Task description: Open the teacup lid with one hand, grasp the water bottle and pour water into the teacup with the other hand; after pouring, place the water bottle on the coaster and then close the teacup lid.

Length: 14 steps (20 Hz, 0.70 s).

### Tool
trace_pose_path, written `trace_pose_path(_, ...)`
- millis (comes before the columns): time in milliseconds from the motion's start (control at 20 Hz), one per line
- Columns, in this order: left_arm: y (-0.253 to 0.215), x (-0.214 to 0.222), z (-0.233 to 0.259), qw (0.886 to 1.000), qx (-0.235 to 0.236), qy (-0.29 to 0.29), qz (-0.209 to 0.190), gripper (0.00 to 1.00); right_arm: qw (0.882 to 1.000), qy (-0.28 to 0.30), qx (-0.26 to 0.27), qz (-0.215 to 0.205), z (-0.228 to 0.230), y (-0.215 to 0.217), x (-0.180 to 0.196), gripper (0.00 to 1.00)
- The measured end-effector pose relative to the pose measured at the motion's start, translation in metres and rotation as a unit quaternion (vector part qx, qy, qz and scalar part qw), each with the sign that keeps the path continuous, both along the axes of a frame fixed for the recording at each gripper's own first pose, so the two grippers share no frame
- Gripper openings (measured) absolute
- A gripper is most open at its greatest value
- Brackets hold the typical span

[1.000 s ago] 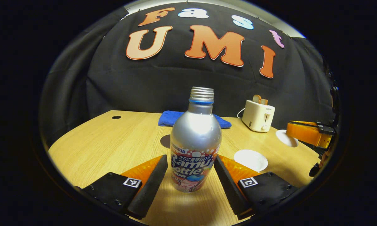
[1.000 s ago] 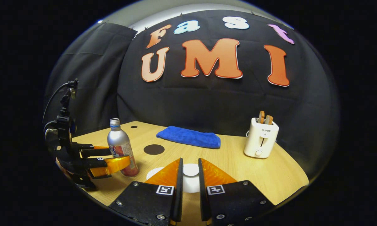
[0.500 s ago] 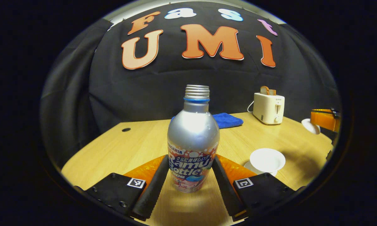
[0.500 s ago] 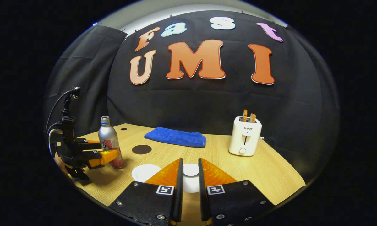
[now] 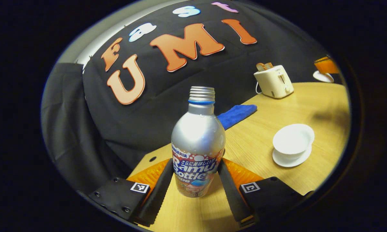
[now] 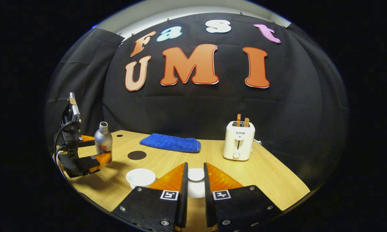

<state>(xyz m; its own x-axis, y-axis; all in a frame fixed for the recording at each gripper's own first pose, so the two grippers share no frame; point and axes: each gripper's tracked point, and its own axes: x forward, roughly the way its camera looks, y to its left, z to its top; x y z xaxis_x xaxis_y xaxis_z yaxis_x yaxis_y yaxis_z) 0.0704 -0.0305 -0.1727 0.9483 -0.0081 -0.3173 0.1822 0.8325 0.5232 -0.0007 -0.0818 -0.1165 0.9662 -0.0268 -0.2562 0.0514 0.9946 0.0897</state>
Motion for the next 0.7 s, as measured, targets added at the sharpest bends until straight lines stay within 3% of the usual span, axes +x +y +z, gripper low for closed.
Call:
trace_pose_path(350,0.003,0.009,-0.002,0.991,0.129,-0.02,-0.032,0.88,1.0,-0.004,-0.003,-0.009,0.004,-0.011,-0.009,0.24)
trace_pose_path(600,0.005,0.007,0.005,0.971,0.228,-0.033,-0.065,0.84,1.0,-0.011,-0.006,-0.021,0.006,-0.021,-0.014,0.24)
trace_pose_path(700,0.005,0.009,0.007,0.962,0.258,-0.033,-0.076,0.88,1.0,-0.011,-0.005,-0.025,0.007,-0.024,-0.015,0.24)
